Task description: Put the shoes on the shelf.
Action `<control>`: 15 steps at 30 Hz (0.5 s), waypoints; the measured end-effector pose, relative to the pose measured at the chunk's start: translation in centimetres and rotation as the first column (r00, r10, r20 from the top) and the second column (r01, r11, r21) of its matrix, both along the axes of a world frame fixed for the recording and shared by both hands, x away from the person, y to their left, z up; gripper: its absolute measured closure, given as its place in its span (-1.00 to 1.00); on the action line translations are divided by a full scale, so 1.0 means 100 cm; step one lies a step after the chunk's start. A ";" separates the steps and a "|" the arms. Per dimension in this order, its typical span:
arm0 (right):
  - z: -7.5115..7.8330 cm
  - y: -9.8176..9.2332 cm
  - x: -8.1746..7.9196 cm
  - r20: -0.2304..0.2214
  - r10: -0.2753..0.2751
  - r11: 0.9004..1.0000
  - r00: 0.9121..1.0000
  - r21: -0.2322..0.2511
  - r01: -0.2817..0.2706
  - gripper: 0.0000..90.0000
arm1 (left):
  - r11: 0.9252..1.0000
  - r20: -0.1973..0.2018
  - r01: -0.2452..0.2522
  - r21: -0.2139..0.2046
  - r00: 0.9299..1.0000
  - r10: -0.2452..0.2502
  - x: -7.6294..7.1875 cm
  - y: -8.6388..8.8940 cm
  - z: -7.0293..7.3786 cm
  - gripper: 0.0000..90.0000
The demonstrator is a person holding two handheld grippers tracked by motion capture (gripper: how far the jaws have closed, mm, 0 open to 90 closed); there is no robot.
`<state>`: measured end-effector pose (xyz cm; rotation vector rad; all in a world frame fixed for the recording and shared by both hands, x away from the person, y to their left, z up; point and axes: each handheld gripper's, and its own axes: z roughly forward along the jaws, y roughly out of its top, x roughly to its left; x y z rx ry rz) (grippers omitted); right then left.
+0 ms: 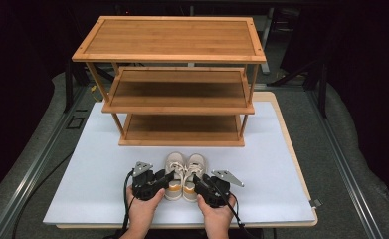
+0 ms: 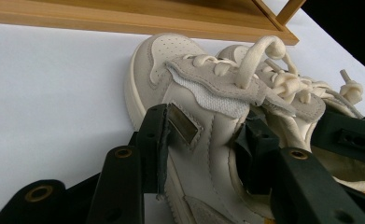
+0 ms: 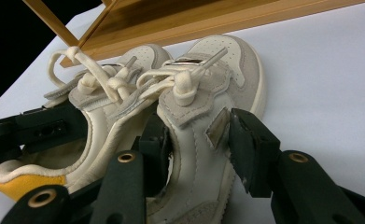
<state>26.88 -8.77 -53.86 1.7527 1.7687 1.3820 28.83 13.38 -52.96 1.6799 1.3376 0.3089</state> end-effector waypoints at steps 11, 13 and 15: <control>0.004 -0.002 0.001 0.006 -0.003 1.000 1.000 0.012 0.003 0.33 | 1.000 -0.004 0.005 -0.023 1.000 -0.005 0.001 0.002 0.002 0.32; 0.006 -0.002 0.001 0.007 -0.008 1.000 1.000 0.001 0.008 0.34 | 1.000 0.001 0.006 -0.027 1.000 -0.006 0.001 0.003 0.004 0.32; 0.009 -0.001 0.002 0.018 -0.002 1.000 1.000 0.009 0.002 0.34 | 0.999 0.003 0.005 -0.035 1.000 -0.005 0.002 0.004 0.006 0.32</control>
